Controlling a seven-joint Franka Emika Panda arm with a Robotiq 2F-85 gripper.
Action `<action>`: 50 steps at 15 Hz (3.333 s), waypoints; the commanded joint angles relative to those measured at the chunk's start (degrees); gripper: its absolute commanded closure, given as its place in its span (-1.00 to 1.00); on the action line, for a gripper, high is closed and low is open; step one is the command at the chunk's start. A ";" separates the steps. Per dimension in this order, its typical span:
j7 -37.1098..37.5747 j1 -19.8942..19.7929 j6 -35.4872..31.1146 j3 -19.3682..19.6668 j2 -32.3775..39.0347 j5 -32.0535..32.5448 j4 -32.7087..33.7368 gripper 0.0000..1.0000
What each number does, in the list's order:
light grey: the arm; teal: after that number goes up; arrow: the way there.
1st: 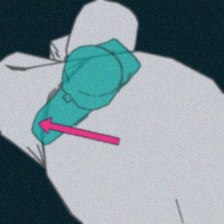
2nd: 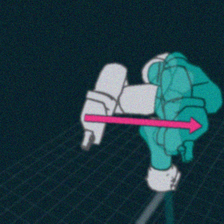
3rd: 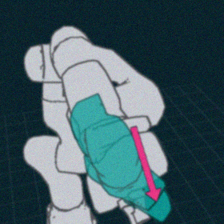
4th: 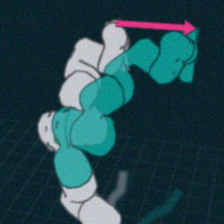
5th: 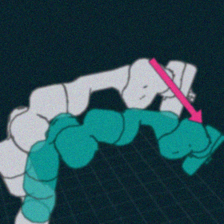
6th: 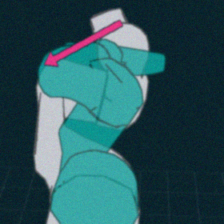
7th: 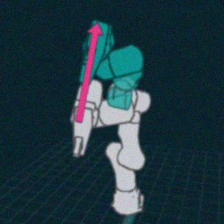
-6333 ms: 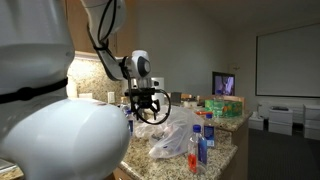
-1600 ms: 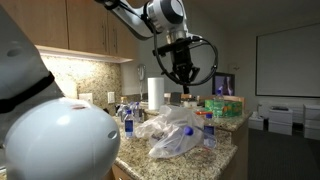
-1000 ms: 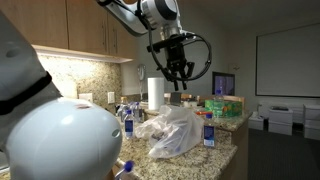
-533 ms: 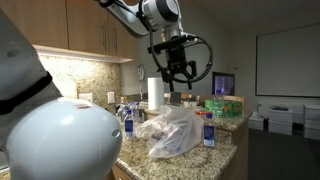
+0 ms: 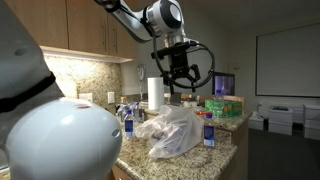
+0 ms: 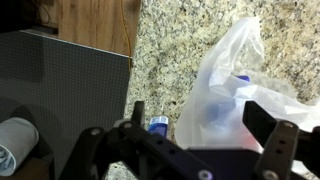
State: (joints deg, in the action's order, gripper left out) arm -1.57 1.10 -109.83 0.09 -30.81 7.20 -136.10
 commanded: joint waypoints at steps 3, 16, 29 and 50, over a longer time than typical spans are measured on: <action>-0.14 -0.27 -0.03 -0.26 2.28 -0.32 0.17 -1.00; -3.56 -2.12 -22.81 3.00 29.48 -0.86 13.84 -1.00; -13.21 -6.65 -17.16 1.72 48.00 -14.39 36.37 0.59; -13.78 -7.15 -11.05 -0.54 48.35 -15.23 36.92 -0.85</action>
State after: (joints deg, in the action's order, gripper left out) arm -12.04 -5.02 -123.89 0.20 17.82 -5.83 -99.82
